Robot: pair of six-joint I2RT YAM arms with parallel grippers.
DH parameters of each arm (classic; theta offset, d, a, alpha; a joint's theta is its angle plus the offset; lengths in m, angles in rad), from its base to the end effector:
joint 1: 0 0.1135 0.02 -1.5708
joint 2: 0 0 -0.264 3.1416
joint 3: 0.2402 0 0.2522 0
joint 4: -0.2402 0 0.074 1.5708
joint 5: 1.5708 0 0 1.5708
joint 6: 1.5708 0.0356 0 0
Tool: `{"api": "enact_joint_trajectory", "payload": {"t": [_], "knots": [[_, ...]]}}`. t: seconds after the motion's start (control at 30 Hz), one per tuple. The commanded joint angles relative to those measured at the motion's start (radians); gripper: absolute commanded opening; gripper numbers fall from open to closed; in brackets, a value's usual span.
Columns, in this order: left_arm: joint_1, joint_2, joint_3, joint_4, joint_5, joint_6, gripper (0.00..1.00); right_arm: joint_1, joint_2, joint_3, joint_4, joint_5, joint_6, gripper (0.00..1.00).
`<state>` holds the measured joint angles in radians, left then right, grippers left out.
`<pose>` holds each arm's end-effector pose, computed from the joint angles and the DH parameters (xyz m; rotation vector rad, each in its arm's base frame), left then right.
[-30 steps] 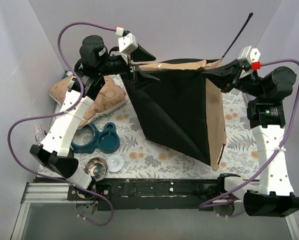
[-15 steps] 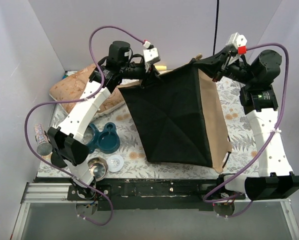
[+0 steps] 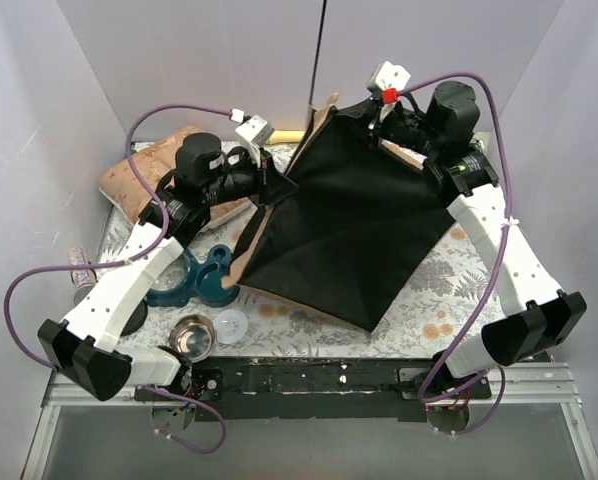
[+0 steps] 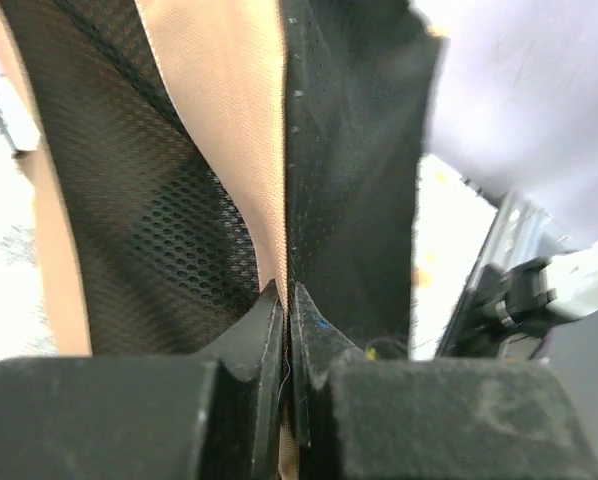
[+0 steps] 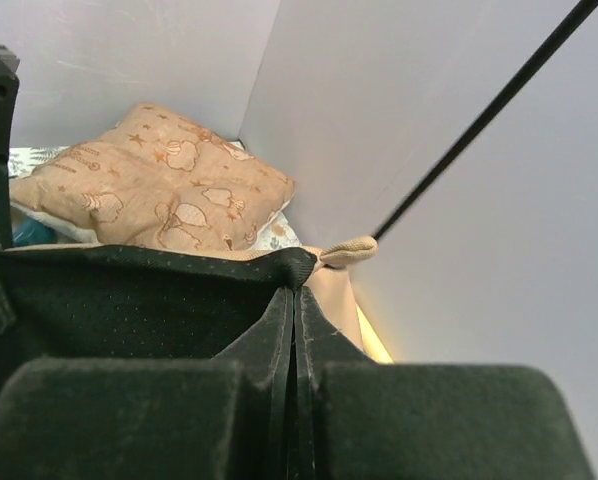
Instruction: Set up the pet tent
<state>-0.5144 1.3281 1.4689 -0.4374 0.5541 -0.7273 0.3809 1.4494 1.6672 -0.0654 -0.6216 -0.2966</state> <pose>0.2436 -0.1592 0.4331 0.2075 2.0485 -1.3334 0.2856 0.1367 0.5027 -0.9416 1.1250 0.5084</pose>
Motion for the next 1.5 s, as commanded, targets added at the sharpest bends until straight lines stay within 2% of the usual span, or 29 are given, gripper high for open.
{"api": "enact_joint_trajectory", "payload": {"t": [0.0, 0.1, 0.2, 0.3, 0.33, 0.37, 0.4, 0.47, 0.5, 0.57, 0.63, 0.7, 0.77, 0.9, 0.97, 1.17, 1.27, 1.47], "knots": [[0.002, -0.098, -0.128, 0.117, -0.075, -0.435, 0.0, 0.027, 0.018, 0.115, 0.076, 0.158, -0.151, 0.01], [-0.01, -0.095, -0.208, 0.173, 0.0, -0.584, 0.0, 0.029, 0.025, 0.089, 0.09, 0.032, -0.116, 0.01], [-0.071, -0.069, -0.219, 0.193, -0.005, -0.616, 0.01, 0.044, 0.02, 0.037, 0.067, -0.18, -0.133, 0.01], [-0.099, -0.047, -0.223, 0.227, 0.033, -0.61, 0.22, 0.081, 0.002, -0.018, 0.016, -0.305, -0.191, 0.01], [-0.099, -0.052, -0.228, 0.235, 0.047, -0.598, 0.32, 0.094, -0.007, -0.041, 0.013, -0.326, -0.212, 0.01], [-0.099, -0.064, -0.232, 0.238, 0.058, -0.58, 0.49, 0.102, -0.018, -0.064, 0.019, -0.34, -0.223, 0.01], [-0.099, -0.082, -0.24, 0.233, 0.063, -0.561, 0.58, 0.111, -0.03, -0.095, 0.033, -0.352, -0.233, 0.01], [-0.096, -0.124, -0.255, 0.204, 0.093, -0.517, 0.64, 0.124, -0.05, -0.135, 0.056, -0.375, -0.236, 0.01], [-0.087, -0.151, -0.26, 0.186, 0.13, -0.476, 0.69, 0.131, -0.055, -0.147, 0.056, -0.389, -0.239, 0.01], [-0.063, -0.196, -0.242, 0.105, 0.205, -0.309, 0.84, 0.144, -0.066, -0.161, 0.046, -0.402, -0.251, 0.01], [-0.012, -0.231, -0.207, -0.045, 0.277, -0.142, 0.91, 0.16, -0.075, -0.175, 0.027, -0.418, -0.265, 0.01], [0.083, -0.283, -0.217, -0.108, 0.383, -0.033, 0.93, 0.185, -0.084, -0.181, -0.02, -0.429, -0.312, 0.01], [0.134, -0.338, -0.229, -0.164, 0.374, 0.055, 0.93, 0.213, -0.096, -0.195, -0.068, -0.434, -0.351, 0.01], [0.134, -0.403, -0.266, -0.135, 0.242, 0.162, 0.91, 0.248, -0.127, -0.218, -0.117, -0.441, -0.383, 0.01], [0.134, -0.408, -0.269, -0.095, 0.268, 0.227, 0.9, 0.259, -0.139, -0.224, -0.137, -0.441, -0.392, 0.01], [0.126, -0.354, -0.231, -0.035, 0.27, 0.278, 0.87, 0.286, -0.164, -0.247, -0.177, -0.417, -0.398, 0.01], [0.108, -0.351, -0.234, -0.03, 0.309, 0.308, 0.82, 0.302, -0.17, -0.256, -0.178, -0.402, -0.389, 0.01], [0.042, -0.349, -0.239, 0.0, 0.256, 0.37, 0.8, 0.316, -0.178, -0.264, -0.189, -0.408, -0.371, 0.01]]}}
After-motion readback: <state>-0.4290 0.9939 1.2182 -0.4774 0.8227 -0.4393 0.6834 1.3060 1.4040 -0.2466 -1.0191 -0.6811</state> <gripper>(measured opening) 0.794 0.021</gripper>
